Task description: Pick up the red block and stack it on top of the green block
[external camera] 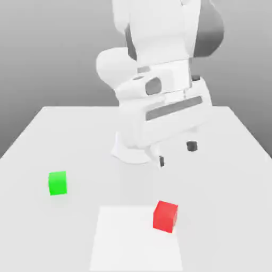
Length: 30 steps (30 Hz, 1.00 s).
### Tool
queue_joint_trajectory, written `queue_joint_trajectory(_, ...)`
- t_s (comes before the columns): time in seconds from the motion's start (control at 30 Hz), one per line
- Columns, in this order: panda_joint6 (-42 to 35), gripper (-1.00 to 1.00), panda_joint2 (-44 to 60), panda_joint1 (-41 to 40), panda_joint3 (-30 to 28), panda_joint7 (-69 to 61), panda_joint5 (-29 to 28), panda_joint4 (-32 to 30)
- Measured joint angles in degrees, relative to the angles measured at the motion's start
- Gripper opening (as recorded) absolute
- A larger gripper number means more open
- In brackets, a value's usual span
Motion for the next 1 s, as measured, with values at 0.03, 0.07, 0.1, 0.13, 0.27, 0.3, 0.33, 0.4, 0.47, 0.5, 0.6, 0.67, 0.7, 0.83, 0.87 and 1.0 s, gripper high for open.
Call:
queue_joint_trajectory(0.03,1.0,0.0,1.5,0.5,0.1,-1.8,-0.2,-1.0)
queue_joint_trajectory(0.07,2.0,0.0,3.0,0.9,0.2,-3.4,-0.7,-2.0)
queue_joint_trajectory(0.1,3.0,0.0,4.4,1.2,0.3,-4.9,-1.3,-3.1)
queue_joint_trajectory(0.13,4.1,0.0,5.8,1.4,0.4,-6.3,-2.2,-4.1)
queue_joint_trajectory(0.27,8.0,0.0,10.5,1.7,0.8,-9.5,-7.9,-7.7)
queue_joint_trajectory(0.3,8.8,0.0,11.5,1.7,0.8,-9.9,-8.3,-7.9)
queue_joint_trajectory(0.33,9.6,0.0,12.3,1.7,0.8,-10.3,-8.3,-7.8)
queue_joint_trajectory(0.4,11.1,0.0,14.1,1.8,1.0,-11.1,-7.5,-7.5)
queue_joint_trajectory(0.47,12.7,0.0,16.0,1.6,1.5,-12.1,-6.4,-7.2)
queue_joint_trajectory(0.5,13.5,0.0,17.0,1.4,1.8,-12.6,-5.7,-7.0)
queue_joint_trajectory(0.6,16.1,0.0,20.1,0.5,3.3,-14.4,-3.3,-6.6)
queue_joint_trajectory(0.67,18.0,0.0,22.4,-0.5,4.6,-15.5,-1.6,-6.4)
queue_joint_trajectory(0.7,18.9,0.0,23.5,-1.2,5.5,-16.0,-0.9,-6.3)
queue_joint_trajectory(0.83,20.6,-1.0,25.5,-2.3,7.1,-17.0,0.6,-6.2)
queue_joint_trajectory(0.87,20.6,-1.0,25.5,-2.3,7.1,-16.9,0.6,-6.2)
queue_joint_trajectory(1.0,20.6,-1.0,25.6,-2.5,7.2,-16.9,0.5,-6.2)
